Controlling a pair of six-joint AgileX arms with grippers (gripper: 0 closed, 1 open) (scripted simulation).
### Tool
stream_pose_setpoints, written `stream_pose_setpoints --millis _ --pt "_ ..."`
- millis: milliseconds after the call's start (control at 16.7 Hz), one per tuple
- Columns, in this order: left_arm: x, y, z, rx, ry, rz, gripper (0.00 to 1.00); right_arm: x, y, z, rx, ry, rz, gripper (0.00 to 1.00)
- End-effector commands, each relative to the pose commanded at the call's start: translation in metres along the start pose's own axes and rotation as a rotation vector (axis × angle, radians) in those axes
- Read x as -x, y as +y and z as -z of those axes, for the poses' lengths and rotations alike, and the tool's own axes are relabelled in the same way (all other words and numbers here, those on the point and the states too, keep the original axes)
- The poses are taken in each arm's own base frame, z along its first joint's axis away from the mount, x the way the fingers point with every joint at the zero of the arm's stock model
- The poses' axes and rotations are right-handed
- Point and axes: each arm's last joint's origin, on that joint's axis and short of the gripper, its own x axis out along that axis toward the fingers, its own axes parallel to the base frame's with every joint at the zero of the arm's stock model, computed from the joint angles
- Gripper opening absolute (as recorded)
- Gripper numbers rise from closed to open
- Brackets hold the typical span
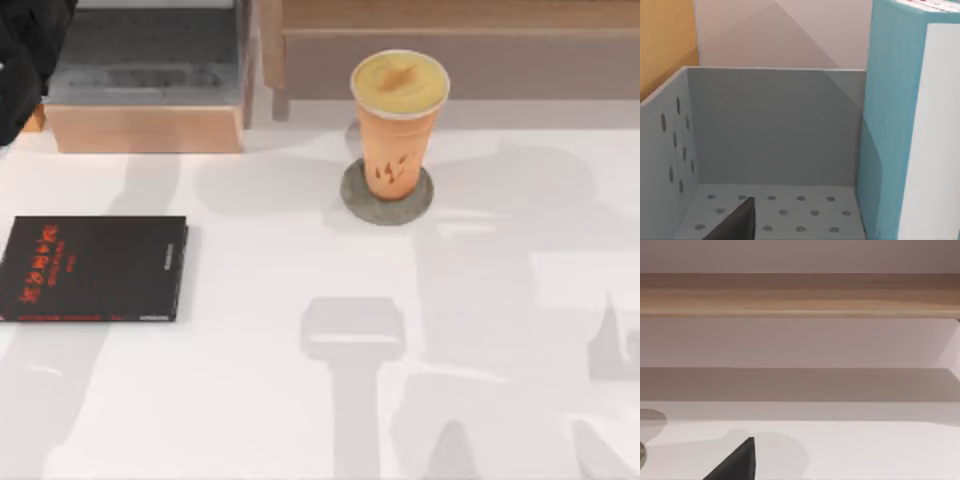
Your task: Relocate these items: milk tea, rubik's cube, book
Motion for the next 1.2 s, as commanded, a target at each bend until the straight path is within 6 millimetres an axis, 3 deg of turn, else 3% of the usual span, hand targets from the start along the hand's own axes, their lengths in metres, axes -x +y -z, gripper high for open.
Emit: stream_pose_setpoints --millis 180,360,900,1200 --pt "-0.04 -0.02 0.023 -0.002 0.005 0.001 1.0 0.0 0.0 0.0 0.0 0.0 0.0 1.0" --pt "-0.061 -0.032 0.036 0.001 -0.005 0.001 1.0 0.0 0.0 0.0 0.0 0.0 0.0 1.0" --pt "-0.067 -0.033 0.034 0.002 -0.008 0.0 1.0 0.0 0.0 0.0 0.0 0.0 0.0 1.0" --pt "-0.093 -0.033 0.038 0.001 -0.006 0.001 1.0 0.0 0.0 0.0 0.0 0.0 0.0 1.0"
